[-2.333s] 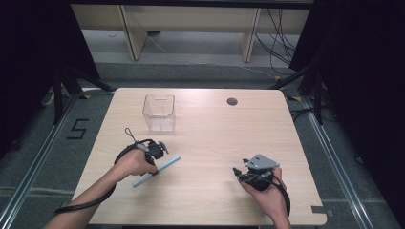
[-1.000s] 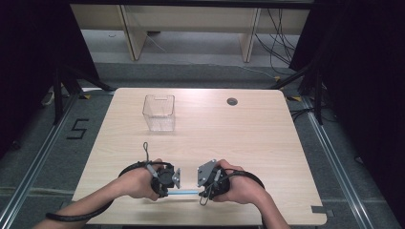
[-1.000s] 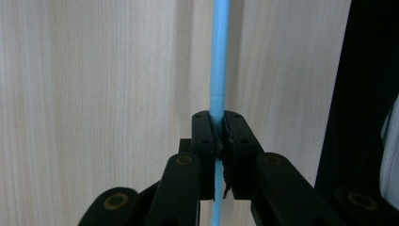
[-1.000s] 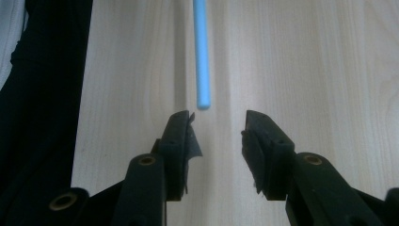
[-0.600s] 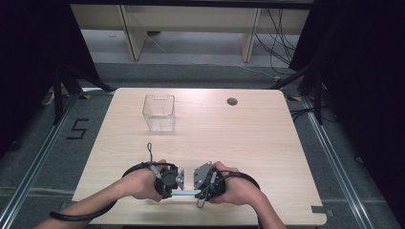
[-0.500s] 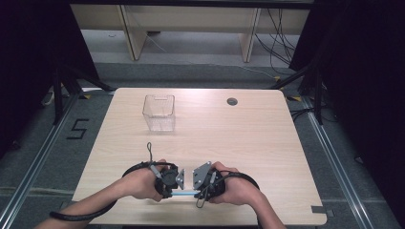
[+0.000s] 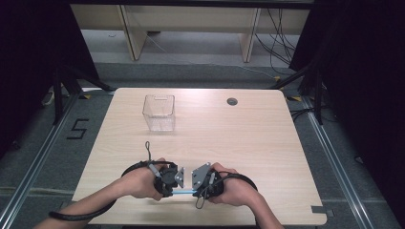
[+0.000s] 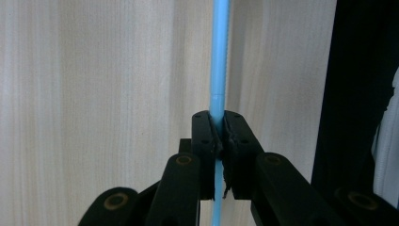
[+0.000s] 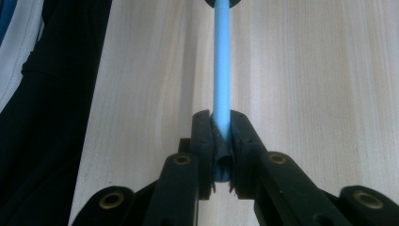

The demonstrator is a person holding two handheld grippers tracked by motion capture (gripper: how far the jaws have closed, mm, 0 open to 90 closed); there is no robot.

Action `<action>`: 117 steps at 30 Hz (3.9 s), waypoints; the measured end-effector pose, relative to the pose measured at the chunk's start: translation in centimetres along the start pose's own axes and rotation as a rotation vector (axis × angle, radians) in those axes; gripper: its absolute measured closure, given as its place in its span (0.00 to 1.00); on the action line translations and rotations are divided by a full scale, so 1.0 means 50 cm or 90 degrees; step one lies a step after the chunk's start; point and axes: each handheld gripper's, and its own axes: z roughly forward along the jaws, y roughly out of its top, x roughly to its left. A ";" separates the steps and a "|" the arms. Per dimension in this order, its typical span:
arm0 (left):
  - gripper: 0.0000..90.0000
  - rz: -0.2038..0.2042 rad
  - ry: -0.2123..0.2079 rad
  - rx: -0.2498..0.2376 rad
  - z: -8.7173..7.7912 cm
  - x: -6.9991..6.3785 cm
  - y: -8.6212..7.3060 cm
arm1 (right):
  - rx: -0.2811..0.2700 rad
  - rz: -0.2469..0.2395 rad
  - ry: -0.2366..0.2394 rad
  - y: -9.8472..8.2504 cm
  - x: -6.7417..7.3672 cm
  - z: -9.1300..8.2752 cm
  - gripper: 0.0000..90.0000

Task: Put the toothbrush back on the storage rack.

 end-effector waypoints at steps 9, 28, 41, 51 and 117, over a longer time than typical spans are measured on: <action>0.82 -0.034 0.006 -0.035 -0.009 0.003 -0.009 | -0.018 -0.003 -0.006 -0.007 0.003 -0.003 0.93; 0.52 -0.224 0.107 -0.338 -0.050 -0.006 -0.153 | -0.172 0.135 -0.174 -0.101 -0.026 -0.017 0.93; 0.38 -0.407 0.136 -0.570 0.004 0.036 -0.205 | -0.346 0.204 -0.313 -0.100 -0.003 -0.011 0.93; 0.41 -0.446 0.134 -0.665 -0.010 0.052 -0.174 | -0.423 0.235 -0.316 -0.088 -0.004 -0.008 0.93; 0.90 -0.378 0.117 -0.832 -0.054 0.075 -0.084 | -0.419 0.235 -0.365 -0.021 -0.007 0.019 0.60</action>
